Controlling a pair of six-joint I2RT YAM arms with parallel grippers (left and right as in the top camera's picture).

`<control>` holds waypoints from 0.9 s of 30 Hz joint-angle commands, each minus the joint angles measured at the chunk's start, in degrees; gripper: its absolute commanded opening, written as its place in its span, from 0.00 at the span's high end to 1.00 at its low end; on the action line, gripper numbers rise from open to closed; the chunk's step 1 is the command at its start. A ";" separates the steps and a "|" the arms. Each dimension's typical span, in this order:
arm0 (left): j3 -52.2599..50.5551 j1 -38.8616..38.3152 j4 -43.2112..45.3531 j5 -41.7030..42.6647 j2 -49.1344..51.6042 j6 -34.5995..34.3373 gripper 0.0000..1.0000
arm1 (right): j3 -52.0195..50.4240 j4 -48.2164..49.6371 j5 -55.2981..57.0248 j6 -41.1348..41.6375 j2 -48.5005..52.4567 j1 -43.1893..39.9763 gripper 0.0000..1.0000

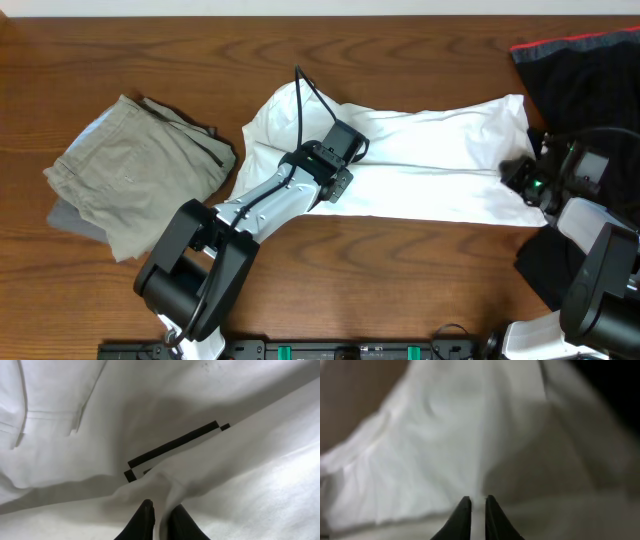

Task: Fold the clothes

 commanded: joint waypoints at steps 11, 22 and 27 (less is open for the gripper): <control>1.22 -0.04 -1.77 -0.48 0.52 -0.94 0.85 | 2.51 -13.18 -9.94 2.97 -6.82 -8.07 0.71; 1.22 -0.04 -1.33 -0.46 0.52 -0.98 0.85 | 2.01 -25.42 6.38 5.88 -8.11 -10.25 0.56; 1.22 -0.04 -1.33 -0.46 0.52 -1.84 0.76 | 2.01 -22.01 7.63 8.85 -6.56 -10.25 0.57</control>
